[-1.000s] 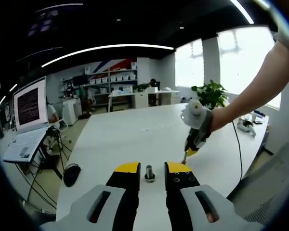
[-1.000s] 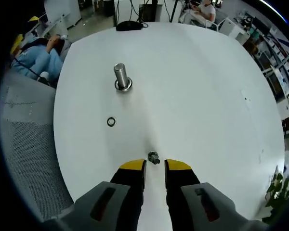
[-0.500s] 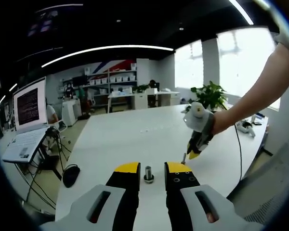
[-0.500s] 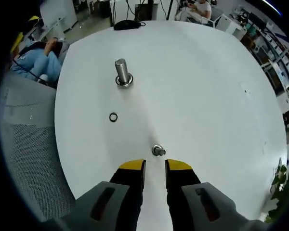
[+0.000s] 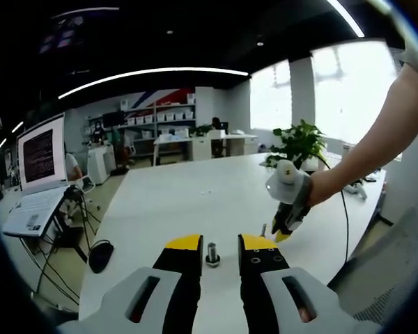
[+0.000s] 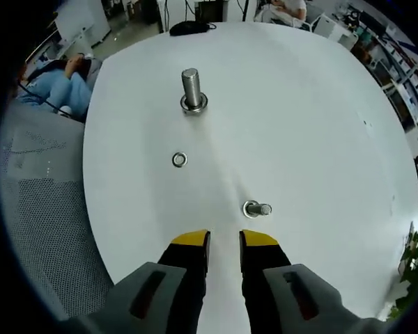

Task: Place the washer onto the threaded stud by aligning its center hole with the stud, sliding it down to the base, and recovering from edge contact or off-axis alignment until the washer reaches the visible bottom stop.

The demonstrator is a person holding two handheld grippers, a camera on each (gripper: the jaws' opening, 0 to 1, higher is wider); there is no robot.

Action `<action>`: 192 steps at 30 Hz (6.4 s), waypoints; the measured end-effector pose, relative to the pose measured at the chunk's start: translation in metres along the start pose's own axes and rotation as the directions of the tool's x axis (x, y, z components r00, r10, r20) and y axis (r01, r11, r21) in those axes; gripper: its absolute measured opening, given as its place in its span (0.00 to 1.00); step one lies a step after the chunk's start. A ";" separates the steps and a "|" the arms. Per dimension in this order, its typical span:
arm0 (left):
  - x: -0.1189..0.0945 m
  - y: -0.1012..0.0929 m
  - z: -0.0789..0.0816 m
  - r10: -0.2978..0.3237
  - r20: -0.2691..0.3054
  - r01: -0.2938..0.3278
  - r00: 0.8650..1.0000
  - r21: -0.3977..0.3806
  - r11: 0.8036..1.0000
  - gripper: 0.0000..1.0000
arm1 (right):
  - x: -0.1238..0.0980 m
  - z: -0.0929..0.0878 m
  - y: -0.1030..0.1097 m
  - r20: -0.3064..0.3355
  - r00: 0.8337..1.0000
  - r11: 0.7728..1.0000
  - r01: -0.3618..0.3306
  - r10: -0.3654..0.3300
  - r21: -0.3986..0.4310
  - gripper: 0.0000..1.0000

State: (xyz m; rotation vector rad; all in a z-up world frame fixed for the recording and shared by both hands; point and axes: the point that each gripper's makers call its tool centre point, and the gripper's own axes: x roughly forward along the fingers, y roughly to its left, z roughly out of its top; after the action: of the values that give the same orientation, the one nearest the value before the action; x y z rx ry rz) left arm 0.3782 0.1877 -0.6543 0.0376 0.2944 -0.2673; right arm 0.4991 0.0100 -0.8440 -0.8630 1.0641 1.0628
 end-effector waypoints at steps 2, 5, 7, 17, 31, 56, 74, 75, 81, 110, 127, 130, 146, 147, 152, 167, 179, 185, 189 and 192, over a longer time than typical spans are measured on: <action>0.000 0.001 0.001 0.001 0.004 -0.001 1.000 -0.001 1.000 0.18 | 0.000 0.004 0.004 0.003 1.000 1.000 -0.002 0.002 -0.003 0.19; 0.000 0.000 0.002 0.001 0.010 -0.001 1.000 -0.003 1.000 0.18 | 0.002 0.009 0.009 0.014 1.000 1.000 -0.007 0.007 -0.003 0.19; 0.000 0.000 0.002 0.001 0.009 -0.001 1.000 0.000 1.000 0.18 | 0.005 0.013 0.016 0.016 1.000 1.000 -0.015 0.015 -0.006 0.19; 0.000 0.002 0.004 0.006 0.021 -0.006 1.000 -0.011 1.000 0.18 | 0.016 0.022 0.034 0.019 0.999 0.999 -0.041 0.041 -0.028 0.19; 0.001 0.001 0.002 0.003 0.014 -0.003 1.000 -0.019 1.000 0.18 | 0.032 0.029 0.040 0.014 0.997 0.997 -0.070 0.070 -0.030 0.20; 0.001 -0.001 0.002 -0.010 0.014 0.011 1.000 -0.020 1.000 0.18 | 0.051 0.067 0.054 0.028 0.996 0.992 -0.080 0.083 -0.101 0.20; 0.001 0.000 0.002 -0.004 0.012 0.004 1.000 -0.022 1.000 0.18 | 0.052 0.067 0.054 -0.083 0.994 0.985 -0.082 0.070 -0.153 0.14; 0.001 0.000 0.002 -0.003 0.013 0.004 1.000 -0.022 1.000 0.18 | 0.052 0.067 0.054 -0.083 0.994 0.987 -0.081 0.070 -0.141 0.14; 0.000 0.001 0.003 0.002 0.018 -0.002 1.000 -0.025 1.000 0.18 | 0.052 0.067 0.057 -0.100 0.994 0.987 -0.050 0.035 -0.150 0.14; 0.001 0.004 -0.002 0.018 -0.007 -0.019 1.000 -0.018 1.000 0.18 | 0.037 0.041 0.043 -0.001 0.997 0.996 -0.072 0.072 -0.053 0.13; 0.003 0.001 -0.007 0.001 -0.038 -0.001 0.999 0.001 1.000 0.18 | 0.004 -0.007 0.001 0.035 0.999 0.996 -0.023 0.020 0.088 0.13; 0.004 0.000 -0.007 0.000 -0.039 0.000 0.999 0.005 1.000 0.18 | -0.001 -0.006 -0.005 0.044 0.999 0.995 -0.011 0.007 0.098 0.13; 0.004 0.000 -0.009 0.008 -0.051 -0.007 0.999 0.018 1.000 0.18 | -0.031 0.013 -0.027 0.101 0.994 0.995 0.042 -0.050 0.085 0.13; 0.005 0.000 -0.010 0.009 -0.052 -0.008 0.999 0.019 1.000 0.18 | -0.032 0.015 -0.028 0.104 0.993 0.996 0.044 -0.052 0.077 0.13; 0.004 0.003 -0.011 0.021 -0.057 -0.020 0.998 0.014 1.000 0.18 | -0.033 0.024 -0.030 0.114 0.992 0.998 0.060 -0.063 0.028 0.13; 0.005 0.000 -0.013 0.013 -0.070 -0.011 0.997 0.025 1.000 0.18 | -0.022 0.024 -0.036 0.089 0.995 0.999 0.042 -0.044 0.024 0.14; 0.006 -0.001 -0.015 0.007 -0.077 -0.004 0.997 0.031 1.000 0.18 | -0.020 0.029 -0.036 0.092 0.995 0.999 0.031 -0.033 0.027 0.14; 0.005 0.000 -0.014 0.010 -0.075 -0.008 0.997 0.026 1.000 0.18 | -0.020 0.024 -0.036 0.083 0.996 0.999 0.026 -0.028 0.020 0.14; 0.006 -0.002 -0.015 0.006 -0.079 -0.004 0.997 0.032 0.999 0.18 | -0.020 0.027 -0.033 0.082 0.996 1.000 0.024 -0.025 0.018 0.14; 0.006 -0.002 -0.016 0.005 -0.083 -0.002 0.997 0.032 0.999 0.18 | -0.020 0.030 -0.032 0.091 0.995 1.000 0.029 -0.029 0.002 0.14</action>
State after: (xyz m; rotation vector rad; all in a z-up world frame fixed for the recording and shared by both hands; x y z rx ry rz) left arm 0.3789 0.1859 -0.6711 0.0813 0.3728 -0.2674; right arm 0.5348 0.0244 -0.8147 -0.8203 0.9731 1.0673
